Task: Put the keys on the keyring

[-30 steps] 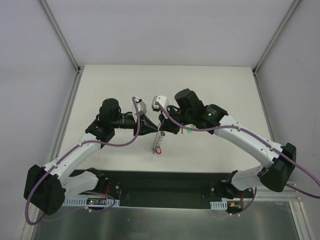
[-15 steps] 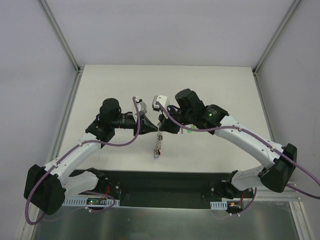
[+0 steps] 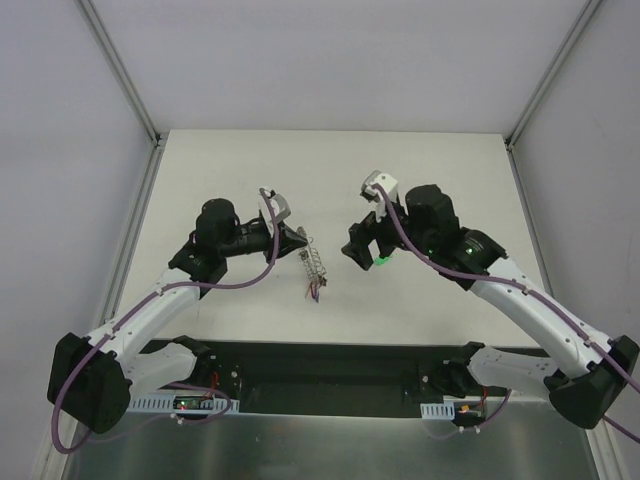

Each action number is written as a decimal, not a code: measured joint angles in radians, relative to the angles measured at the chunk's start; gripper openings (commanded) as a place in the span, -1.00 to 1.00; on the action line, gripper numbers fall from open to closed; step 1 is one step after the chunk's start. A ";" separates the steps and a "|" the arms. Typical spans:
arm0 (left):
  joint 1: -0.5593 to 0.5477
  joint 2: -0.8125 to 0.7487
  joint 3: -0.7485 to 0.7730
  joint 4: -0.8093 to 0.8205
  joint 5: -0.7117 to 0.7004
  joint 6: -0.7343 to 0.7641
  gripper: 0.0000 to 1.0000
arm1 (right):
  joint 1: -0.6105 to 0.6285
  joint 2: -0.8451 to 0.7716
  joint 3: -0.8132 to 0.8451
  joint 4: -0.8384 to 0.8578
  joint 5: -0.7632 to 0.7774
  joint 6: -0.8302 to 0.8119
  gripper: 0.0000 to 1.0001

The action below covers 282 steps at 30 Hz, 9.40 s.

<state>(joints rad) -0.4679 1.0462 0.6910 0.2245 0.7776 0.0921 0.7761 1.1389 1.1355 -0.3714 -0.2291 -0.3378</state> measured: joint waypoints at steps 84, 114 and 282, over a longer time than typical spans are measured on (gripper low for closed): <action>0.044 -0.076 -0.066 0.047 -0.269 0.092 -1.00 | -0.399 0.344 -0.586 0.726 0.171 0.300 -0.62; 0.044 -0.066 -0.066 0.058 -0.108 0.123 -1.00 | -0.351 0.172 -0.505 0.571 0.106 0.129 -0.98; 0.108 0.082 -0.076 0.344 0.270 0.003 -1.00 | -0.198 0.328 -0.078 0.517 -0.883 -0.478 -0.98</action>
<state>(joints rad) -0.3603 1.1278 0.6151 0.5686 1.0481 0.0956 0.5785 1.4673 1.0573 0.1455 -1.1118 -0.8154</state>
